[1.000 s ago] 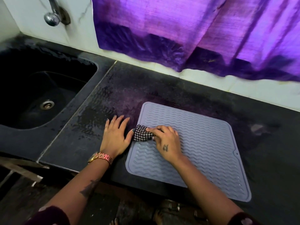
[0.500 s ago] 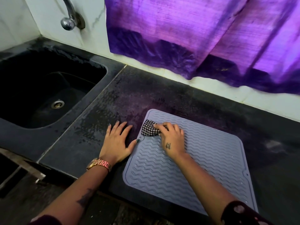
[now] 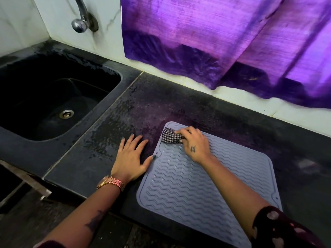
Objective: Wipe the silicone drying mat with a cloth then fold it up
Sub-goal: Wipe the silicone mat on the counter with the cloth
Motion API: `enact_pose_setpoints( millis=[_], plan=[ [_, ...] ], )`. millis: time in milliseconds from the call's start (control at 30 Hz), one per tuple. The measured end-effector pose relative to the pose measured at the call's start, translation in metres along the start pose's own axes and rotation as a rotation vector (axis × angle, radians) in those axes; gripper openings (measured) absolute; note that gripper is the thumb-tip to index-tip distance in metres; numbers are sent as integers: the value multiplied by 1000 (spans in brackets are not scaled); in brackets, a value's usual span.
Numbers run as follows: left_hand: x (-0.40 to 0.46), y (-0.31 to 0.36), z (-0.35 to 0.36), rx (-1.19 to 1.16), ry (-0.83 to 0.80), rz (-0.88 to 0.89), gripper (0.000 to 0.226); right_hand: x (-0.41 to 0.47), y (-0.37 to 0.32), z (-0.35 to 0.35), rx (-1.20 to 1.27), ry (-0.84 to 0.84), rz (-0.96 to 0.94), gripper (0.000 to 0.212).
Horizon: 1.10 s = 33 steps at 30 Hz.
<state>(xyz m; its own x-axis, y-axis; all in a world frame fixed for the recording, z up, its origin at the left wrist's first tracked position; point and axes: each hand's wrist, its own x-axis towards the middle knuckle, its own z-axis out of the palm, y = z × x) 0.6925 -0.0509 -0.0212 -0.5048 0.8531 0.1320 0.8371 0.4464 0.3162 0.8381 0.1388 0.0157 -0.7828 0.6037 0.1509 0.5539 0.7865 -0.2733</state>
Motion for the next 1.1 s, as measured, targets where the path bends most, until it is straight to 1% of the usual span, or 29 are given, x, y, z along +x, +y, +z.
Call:
enact_pose_setpoints(
  millis=[100,133,167,233,267,333,400,433,500,533,633,700,767,833,867,933,1000,1033,1100],
  plan=[
    [0,0,0,-1,1,-1,81,17,8,-11,29,154,58,36],
    [0,0,0,-3,1,0,81,20,9,-12,19,164,88,37],
    [-1,0,-1,-4,2,0,82,22,9,-11,-17,117,100,38],
    [-1,1,-1,-5,1,-2,82,22,7,-3,-127,-48,95,42],
    [0,1,-1,-4,0,-5,83,22,8,0,-152,-94,91,44],
    [0,1,-1,0,-1,-9,83,27,10,-3,-129,-119,85,43],
    [0,1,-1,5,-7,-7,83,37,14,-10,-90,-110,72,43],
    [0,1,-1,7,-7,-7,83,41,16,-13,-89,-73,80,43],
    [0,1,-2,4,-4,-12,83,37,20,-15,-102,25,138,45],
    [0,1,-2,4,-3,-13,83,32,22,-13,-113,31,169,48],
    [-1,1,-1,2,-2,-11,83,18,28,-4,-187,-63,175,58],
    [-1,0,-2,-1,2,-11,84,22,31,-9,-118,-83,164,52],
    [0,1,-2,-4,4,-9,84,28,37,-18,-39,-24,179,45],
    [0,1,-1,-5,8,-12,84,21,46,-24,-49,94,227,43],
    [0,1,-1,-5,10,-12,84,14,52,-26,-64,122,257,43],
    [0,0,-1,0,14,-10,84,-3,63,-24,-100,65,288,43],
    [0,0,-1,5,9,-9,84,-14,70,-23,-82,-18,268,43],
    [0,0,-1,6,11,-10,84,-14,72,-26,-58,-23,256,43],
    [0,1,-1,10,16,-9,84,-11,74,-32,-33,28,270,43]
  ],
)
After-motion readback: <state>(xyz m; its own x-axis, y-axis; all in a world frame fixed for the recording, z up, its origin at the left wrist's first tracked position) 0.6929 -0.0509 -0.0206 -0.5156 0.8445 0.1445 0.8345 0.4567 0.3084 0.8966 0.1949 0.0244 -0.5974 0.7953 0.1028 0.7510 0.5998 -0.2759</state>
